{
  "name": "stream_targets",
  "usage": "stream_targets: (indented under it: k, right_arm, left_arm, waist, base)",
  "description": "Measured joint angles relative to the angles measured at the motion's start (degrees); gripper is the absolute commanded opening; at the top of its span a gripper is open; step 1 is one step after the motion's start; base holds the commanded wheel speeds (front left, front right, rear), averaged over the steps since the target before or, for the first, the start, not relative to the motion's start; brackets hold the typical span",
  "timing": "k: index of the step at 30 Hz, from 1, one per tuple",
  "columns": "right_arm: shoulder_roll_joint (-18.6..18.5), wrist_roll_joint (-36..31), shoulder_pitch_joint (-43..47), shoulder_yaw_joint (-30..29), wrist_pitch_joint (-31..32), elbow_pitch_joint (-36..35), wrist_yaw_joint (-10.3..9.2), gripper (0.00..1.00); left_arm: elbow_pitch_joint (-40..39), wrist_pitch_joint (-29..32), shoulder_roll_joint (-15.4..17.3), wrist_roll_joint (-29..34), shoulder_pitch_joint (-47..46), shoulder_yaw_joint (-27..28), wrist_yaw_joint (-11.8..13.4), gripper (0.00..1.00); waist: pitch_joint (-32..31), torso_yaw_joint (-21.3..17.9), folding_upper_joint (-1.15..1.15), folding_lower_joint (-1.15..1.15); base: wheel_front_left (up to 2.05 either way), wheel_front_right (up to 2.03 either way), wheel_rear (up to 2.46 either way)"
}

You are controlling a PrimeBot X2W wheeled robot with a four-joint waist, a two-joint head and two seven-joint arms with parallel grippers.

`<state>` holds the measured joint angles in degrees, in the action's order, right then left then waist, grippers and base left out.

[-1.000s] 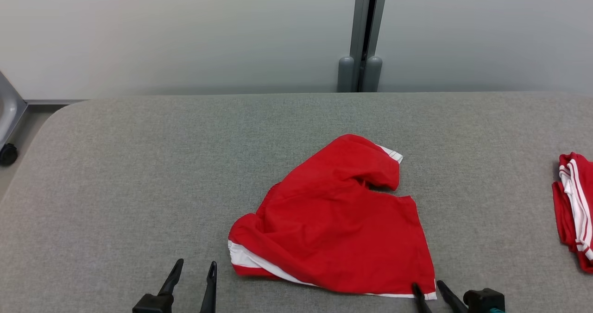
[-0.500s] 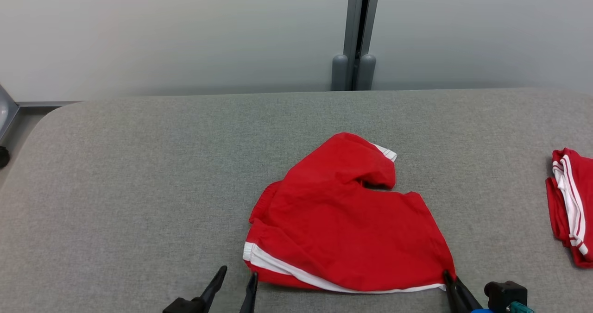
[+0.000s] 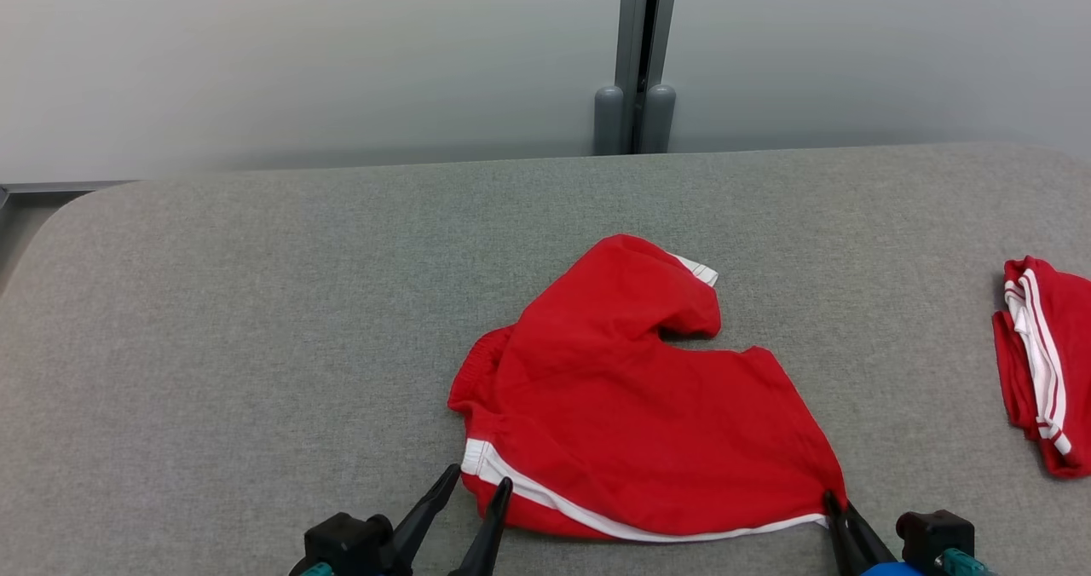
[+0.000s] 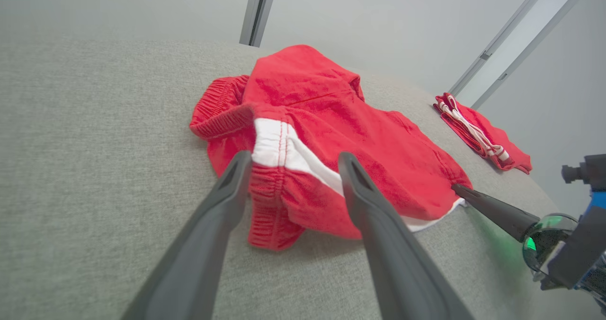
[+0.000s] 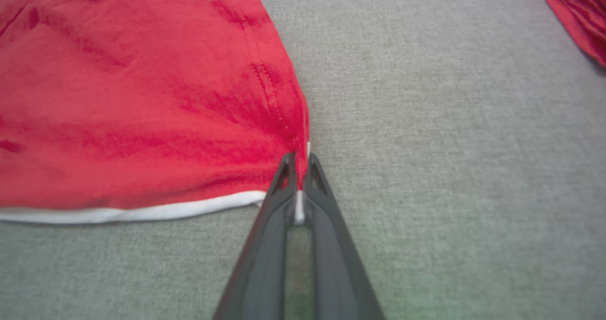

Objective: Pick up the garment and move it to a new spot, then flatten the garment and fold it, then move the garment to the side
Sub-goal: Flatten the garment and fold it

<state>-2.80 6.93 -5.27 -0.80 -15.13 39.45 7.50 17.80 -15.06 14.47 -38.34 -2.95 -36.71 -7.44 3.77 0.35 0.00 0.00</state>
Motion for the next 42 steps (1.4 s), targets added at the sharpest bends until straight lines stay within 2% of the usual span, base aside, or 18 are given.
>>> stream_targets:
  k: [12, 20, 24, 25, 26, 27, 28, 37, 42]
  right_arm:
    - [-0.07, 0.76, -0.4, 1.65, -0.03, 0.05, -0.01, 0.0]
    - [-0.11, 1.08, -0.67, 2.82, -0.08, -0.11, -0.01, 0.0]
    - [-0.11, 1.22, -0.68, 3.04, -0.08, -0.35, -0.01, 0.0]
    - [-0.11, 1.22, -0.67, 3.09, -0.08, -0.41, -0.01, 0.0]
    - [-0.11, 1.27, -0.67, 3.11, -0.08, -0.43, -0.01, 0.0]
    - [-0.11, 1.3, -0.67, 3.13, -0.08, -0.45, -0.01, 0.0]
    - [-0.11, 1.3, -0.66, 3.13, -0.08, -0.51, -0.01, 0.0]
    - [-0.05, 2.55, -0.67, 2.48, 0.01, -2.19, -0.01, 0.0]
    - [0.0, 7.24, -1.35, 2.37, 0.04, -8.54, -0.01, 0.0]
  left_arm:
    - [2.67, 0.0, 6.82, -10.06, -8.82, -11.13, 0.0, 1.0]
    - [4.66, 0.0, 8.95, -17.16, -13.22, -17.98, 0.0, 1.0]
    - [4.3, 0.0, 9.43, -18.92, -14.72, -19.02, 0.0, 1.0]
    - [4.08, 0.0, 9.5, -19.33, -14.82, -19.24, 0.0, 0.84]
    - [3.88, 0.0, 9.53, -19.56, -14.82, -19.39, 0.0, 0.46]
    - [3.65, 0.0, 9.57, -19.67, -14.82, -19.47, 0.0, 0.46]
    - [3.38, 0.0, 9.64, -19.65, -14.82, -19.52, 0.0, 0.0]
    - [-0.25, 0.0, 10.32, -17.63, -14.23, -17.51, 0.0, 0.0]
    - [-4.42, 0.0, 10.87, -15.47, -13.88, -15.55, 0.0, 0.0]
  waist:
    - [0.61, -0.2, 0.0, 0.0]
    - [1.1, -0.72, 0.0, 0.0]
    - [1.39, -0.82, 0.0, 0.0]
    - [1.45, -0.82, 0.0, 0.0]
    - [1.48, -0.81, 0.0, 0.0]
    - [1.5, -0.8, 0.0, 0.0]
    - [1.52, -0.77, 0.0, 0.0]
    - [1.06, 0.39, 0.0, 0.0]
    - [-0.73, 1.09, 0.0, 0.0]
  base:
    - [0.0, 0.0, 0.0]
    - [0.0, 0.0, 0.0]
    - [0.0, 0.0, 0.0]
    - [0.0, 0.0, 0.0]
    - [0.0, 0.0, 0.0]
    - [0.0, 0.0, 0.0]
    - [0.0, 0.0, 0.0]
    - [0.0, 0.0, 0.0]
    - [0.0, 0.0, 0.0]
